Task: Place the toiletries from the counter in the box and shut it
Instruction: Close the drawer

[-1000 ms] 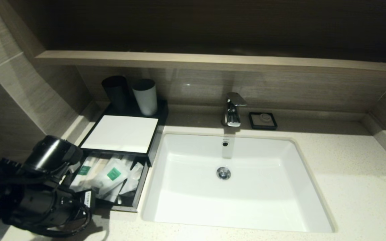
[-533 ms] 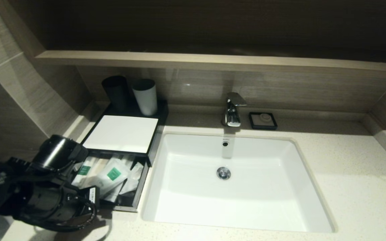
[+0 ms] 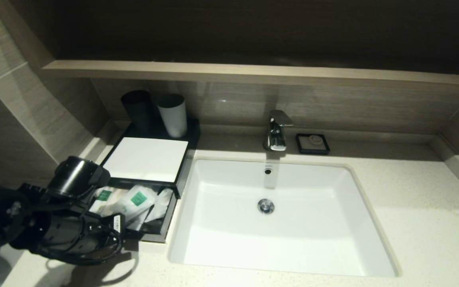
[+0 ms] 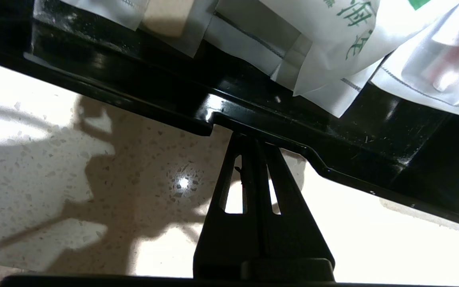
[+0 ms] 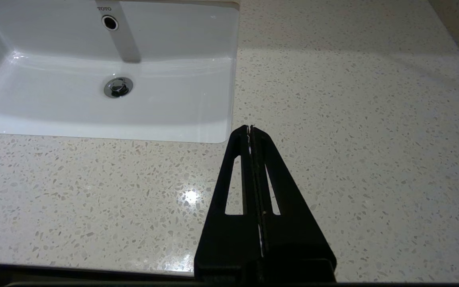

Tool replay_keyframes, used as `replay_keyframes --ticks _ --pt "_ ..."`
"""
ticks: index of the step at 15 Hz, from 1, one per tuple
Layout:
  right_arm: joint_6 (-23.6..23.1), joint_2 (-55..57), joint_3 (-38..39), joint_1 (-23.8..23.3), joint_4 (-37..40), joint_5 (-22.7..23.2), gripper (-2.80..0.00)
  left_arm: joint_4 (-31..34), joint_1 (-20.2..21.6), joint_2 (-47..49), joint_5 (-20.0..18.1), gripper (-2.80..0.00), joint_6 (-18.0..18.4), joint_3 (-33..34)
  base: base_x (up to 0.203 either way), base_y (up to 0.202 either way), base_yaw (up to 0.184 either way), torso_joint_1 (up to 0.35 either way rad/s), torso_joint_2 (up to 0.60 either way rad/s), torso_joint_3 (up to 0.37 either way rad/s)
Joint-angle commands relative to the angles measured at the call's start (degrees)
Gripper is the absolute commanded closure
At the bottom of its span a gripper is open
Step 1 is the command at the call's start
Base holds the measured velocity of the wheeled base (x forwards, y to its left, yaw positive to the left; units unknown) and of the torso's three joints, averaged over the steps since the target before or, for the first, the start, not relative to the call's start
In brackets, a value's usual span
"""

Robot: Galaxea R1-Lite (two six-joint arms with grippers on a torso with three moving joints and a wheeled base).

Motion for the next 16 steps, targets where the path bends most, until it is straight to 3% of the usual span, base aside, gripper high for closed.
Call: replay_keyframes --ticks 1,16 --pt "-0.02 0.02 0.01 0.01 0.0 0.0 0.0 -0.11 -0.01 0.91 0.06 0.0 -0.21 -0.77 0.0 0.0 0.0 0.0 0.0 0.0" --pt "-0.02 0.02 0.01 0.01 0.0 0.0 0.0 -2.58 0.05 4.75 0.07 0.0 -0.64 -5.59 0.0 0.0 0.0 0.0 0.0 0.0"
